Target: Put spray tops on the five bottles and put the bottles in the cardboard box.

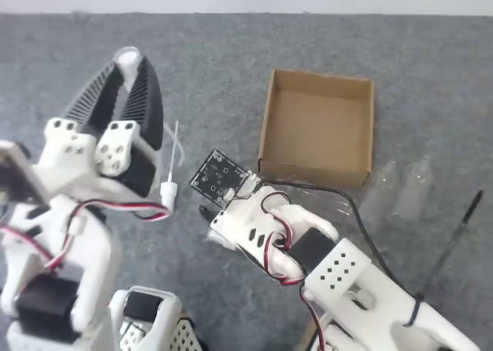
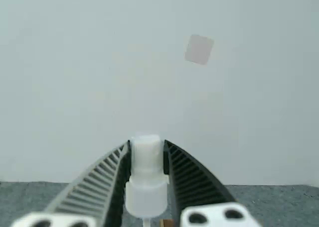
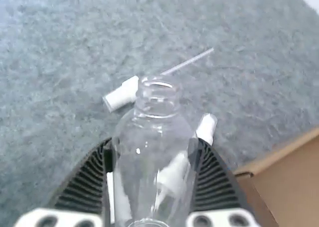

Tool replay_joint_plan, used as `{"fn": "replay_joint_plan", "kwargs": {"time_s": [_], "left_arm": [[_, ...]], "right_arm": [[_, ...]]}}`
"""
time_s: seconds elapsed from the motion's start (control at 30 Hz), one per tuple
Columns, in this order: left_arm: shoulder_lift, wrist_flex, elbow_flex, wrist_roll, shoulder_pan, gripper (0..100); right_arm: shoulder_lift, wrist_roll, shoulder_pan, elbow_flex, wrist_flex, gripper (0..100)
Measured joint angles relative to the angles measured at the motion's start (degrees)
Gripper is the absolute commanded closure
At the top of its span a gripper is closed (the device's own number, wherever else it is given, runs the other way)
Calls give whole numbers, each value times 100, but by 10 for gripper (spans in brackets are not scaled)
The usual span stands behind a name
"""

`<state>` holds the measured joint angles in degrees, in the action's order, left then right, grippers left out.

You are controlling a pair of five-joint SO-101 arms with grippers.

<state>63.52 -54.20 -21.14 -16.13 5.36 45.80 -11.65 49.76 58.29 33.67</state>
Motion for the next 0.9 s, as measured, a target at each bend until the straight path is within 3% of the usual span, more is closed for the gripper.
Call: {"fn": "replay_joint_plan", "kwargs": {"time_s": [0.3, 0.9], "left_arm": [[-53, 220, -703, -193, 0, 989], [-70, 1029, -1653, -193, 0, 989]], "right_arm": [[0, 149, 0, 809, -1451, 993], [0, 369, -9, 809, -1565, 993]]}}
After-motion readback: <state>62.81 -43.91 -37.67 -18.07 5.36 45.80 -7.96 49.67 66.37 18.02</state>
